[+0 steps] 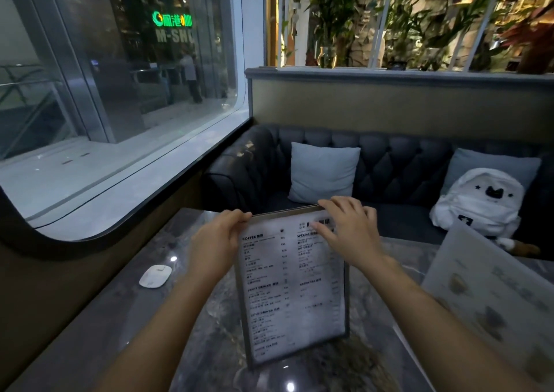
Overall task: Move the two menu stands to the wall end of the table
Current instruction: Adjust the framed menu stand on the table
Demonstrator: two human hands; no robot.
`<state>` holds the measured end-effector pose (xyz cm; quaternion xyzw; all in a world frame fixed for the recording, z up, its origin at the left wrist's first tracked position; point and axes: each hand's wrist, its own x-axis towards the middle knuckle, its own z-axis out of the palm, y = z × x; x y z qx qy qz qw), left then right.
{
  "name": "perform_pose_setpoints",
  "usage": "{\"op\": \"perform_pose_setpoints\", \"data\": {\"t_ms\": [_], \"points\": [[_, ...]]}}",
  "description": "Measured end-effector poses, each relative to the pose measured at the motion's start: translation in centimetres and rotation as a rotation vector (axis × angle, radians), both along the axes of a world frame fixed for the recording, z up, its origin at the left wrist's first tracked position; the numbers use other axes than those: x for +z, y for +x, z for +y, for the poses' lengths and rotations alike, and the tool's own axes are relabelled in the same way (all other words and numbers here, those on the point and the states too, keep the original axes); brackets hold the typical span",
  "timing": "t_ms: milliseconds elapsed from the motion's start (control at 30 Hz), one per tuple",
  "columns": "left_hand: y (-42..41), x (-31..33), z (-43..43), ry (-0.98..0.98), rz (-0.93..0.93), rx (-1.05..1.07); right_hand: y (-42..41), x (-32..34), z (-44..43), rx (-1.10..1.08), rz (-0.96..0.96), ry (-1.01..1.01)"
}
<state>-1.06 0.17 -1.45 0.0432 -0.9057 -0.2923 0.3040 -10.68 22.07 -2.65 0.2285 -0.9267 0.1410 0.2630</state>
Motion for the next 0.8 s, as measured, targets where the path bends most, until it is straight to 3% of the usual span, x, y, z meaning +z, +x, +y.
{"op": "perform_pose_setpoints", "data": {"t_ms": [367, 533, 800], "points": [[-3.7, -0.1, 0.0, 0.084, -0.063, -0.229, 3.0, -0.2, 2.7, -0.167, 0.141, 0.015], [-5.3, -0.1, -0.3, 0.138, -0.108, -0.356, 4.0, 0.1, 3.1, -0.207, 0.134, 0.017], [-5.9, -0.3, -0.4, 0.179, -0.127, -0.389, 4.5, 0.2, 3.0, -0.237, 0.092, 0.011]]}}
